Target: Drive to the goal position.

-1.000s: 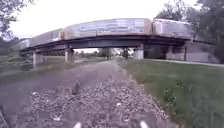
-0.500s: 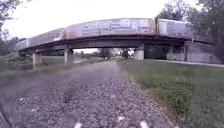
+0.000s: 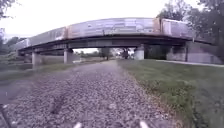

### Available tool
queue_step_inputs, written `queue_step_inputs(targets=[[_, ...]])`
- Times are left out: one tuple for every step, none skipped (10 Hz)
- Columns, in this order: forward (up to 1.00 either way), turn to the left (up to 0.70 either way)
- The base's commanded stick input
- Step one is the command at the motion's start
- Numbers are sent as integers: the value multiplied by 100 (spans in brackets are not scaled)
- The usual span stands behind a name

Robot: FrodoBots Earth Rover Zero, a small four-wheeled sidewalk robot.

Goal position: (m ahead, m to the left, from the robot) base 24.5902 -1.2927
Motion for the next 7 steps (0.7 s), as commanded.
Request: queue_step_inputs(targets=[[70, 0], [70, 0], [70, 0], [70, 3], [70, 30], [70, 35], [70, 35]])
